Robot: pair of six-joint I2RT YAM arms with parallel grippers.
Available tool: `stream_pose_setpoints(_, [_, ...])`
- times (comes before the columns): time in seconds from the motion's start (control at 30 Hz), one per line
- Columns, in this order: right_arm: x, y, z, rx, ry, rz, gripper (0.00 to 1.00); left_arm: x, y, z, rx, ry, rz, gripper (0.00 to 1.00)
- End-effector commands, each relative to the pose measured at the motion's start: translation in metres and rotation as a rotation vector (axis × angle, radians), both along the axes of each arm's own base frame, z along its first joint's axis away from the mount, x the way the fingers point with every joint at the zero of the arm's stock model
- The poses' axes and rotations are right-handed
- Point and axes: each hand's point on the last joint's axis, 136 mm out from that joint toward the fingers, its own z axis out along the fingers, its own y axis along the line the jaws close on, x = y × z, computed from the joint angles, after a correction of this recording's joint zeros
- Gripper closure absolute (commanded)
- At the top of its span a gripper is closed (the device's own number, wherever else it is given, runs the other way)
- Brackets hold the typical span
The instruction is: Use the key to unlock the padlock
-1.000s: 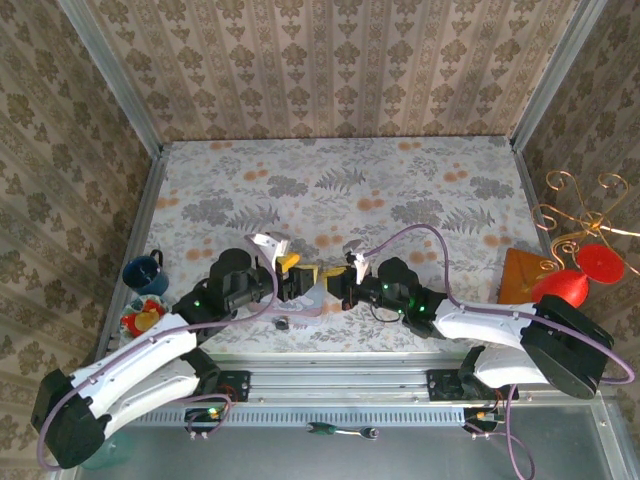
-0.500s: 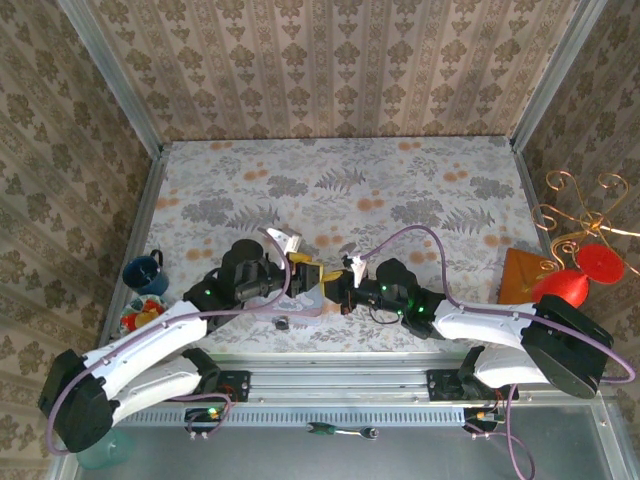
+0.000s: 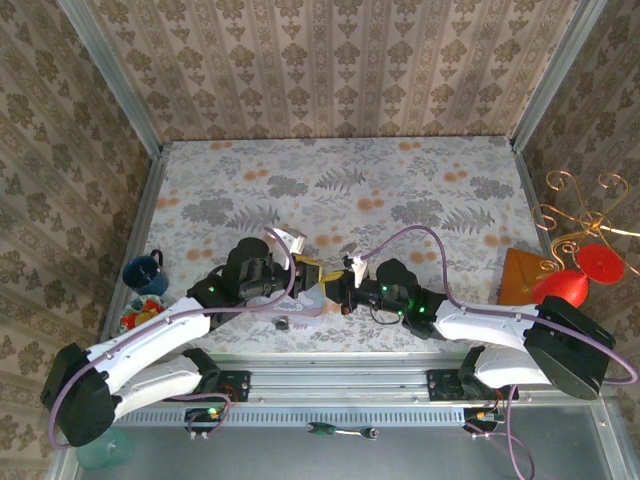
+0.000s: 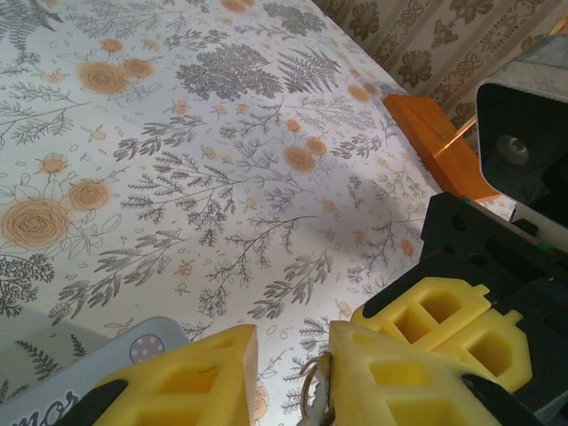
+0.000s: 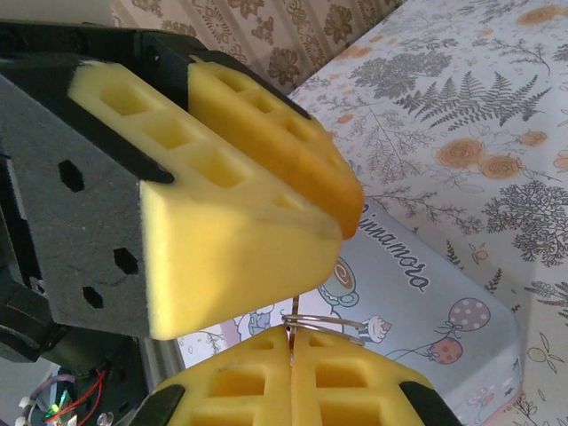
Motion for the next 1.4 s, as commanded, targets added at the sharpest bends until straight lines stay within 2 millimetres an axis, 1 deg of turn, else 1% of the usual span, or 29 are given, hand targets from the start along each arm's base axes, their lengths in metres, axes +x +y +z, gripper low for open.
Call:
stream_pose_setpoints(0.0, [0.004, 0.002, 0.014, 0.009, -0.038, -0.018, 1.00, -0.002, -0.007, 0.013, -0.006, -0.024, -0.035, 0.77])
stream_pose_setpoints(0.17, [0.005, 0.003, 0.015, 0.011, -0.033, -0.020, 1.00, -0.003, -0.009, 0.013, -0.007, -0.023, -0.040, 0.86])
stream_pose_setpoints(0.33, [0.007, 0.001, 0.015, 0.015, -0.031, -0.034, 1.00, -0.001, -0.008, 0.013, -0.009, -0.025, -0.029, 0.99])
stream_pose_setpoints(0.43, [0.007, -0.001, 0.018, 0.026, -0.031, -0.043, 1.00, 0.003, -0.007, 0.014, -0.015, -0.028, -0.004, 1.00])
stream_pose_setpoints(0.47, [0.006, -0.001, 0.020, 0.033, -0.033, -0.040, 0.97, 0.005, -0.006, 0.016, -0.019, -0.029, 0.015, 1.00])
stream_pose_setpoints(0.5, [0.005, -0.001, 0.024, 0.041, -0.035, -0.038, 0.91, 0.010, -0.003, 0.017, -0.020, -0.029, 0.046, 1.00])
stream_pose_setpoints(0.6, [0.009, -0.007, 0.031, 0.053, -0.039, -0.080, 0.70, 0.026, 0.009, 0.023, -0.032, -0.037, 0.149, 1.00])
stream_pose_setpoints(0.67, [0.017, -0.020, 0.034, 0.063, -0.035, -0.164, 0.58, 0.040, 0.027, 0.027, -0.031, -0.044, 0.259, 1.00])
stream_pose_setpoints(0.7, [0.019, -0.026, 0.037, 0.097, -0.031, -0.200, 0.47, 0.048, 0.038, 0.028, -0.036, -0.048, 0.321, 1.00])
stream_pose_setpoints(0.73, [0.018, -0.027, 0.043, 0.141, -0.039, -0.197, 0.41, 0.054, 0.048, 0.030, -0.048, -0.051, 0.369, 1.00])
stream_pose_setpoints(0.77, [0.014, -0.025, 0.051, 0.184, -0.052, -0.174, 0.38, 0.059, 0.055, 0.032, -0.074, -0.053, 0.405, 1.00])
stream_pose_setpoints(0.8, [0.013, -0.023, 0.056, 0.208, -0.048, -0.158, 0.37, 0.063, 0.060, 0.036, -0.106, -0.050, 0.419, 1.00])
stream_pose_setpoints(0.83, [0.012, -0.020, 0.058, 0.211, -0.036, -0.150, 0.37, 0.066, 0.061, 0.038, -0.131, -0.041, 0.420, 1.00])
stream_pose_setpoints(0.93, [0.016, -0.014, 0.063, 0.228, 0.019, -0.141, 0.36, 0.068, 0.052, 0.048, -0.188, -0.017, 0.368, 1.00])
stream_pose_setpoints(1.0, [0.021, -0.013, 0.066, 0.280, 0.097, -0.128, 0.31, 0.065, 0.045, 0.055, -0.223, -0.003, 0.331, 1.00])
stream_pose_setpoints(1.07, [0.024, -0.010, 0.071, 0.345, 0.162, -0.077, 0.31, 0.062, 0.043, 0.062, -0.267, 0.026, 0.322, 1.00])
stream_pose_setpoints(1.13, [0.030, -0.011, 0.077, 0.407, 0.212, -0.062, 0.31, 0.059, 0.045, 0.071, -0.303, 0.071, 0.340, 1.00])
stream_pose_setpoints(1.23, [0.040, -0.015, 0.079, 0.455, 0.275, -0.086, 0.32, 0.058, 0.054, 0.077, -0.356, 0.141, 0.407, 1.00])
stream_pose_setpoints(1.37, [0.045, -0.013, 0.089, 0.506, 0.305, -0.091, 0.32, 0.054, 0.058, 0.085, -0.466, 0.185, 0.430, 1.00])
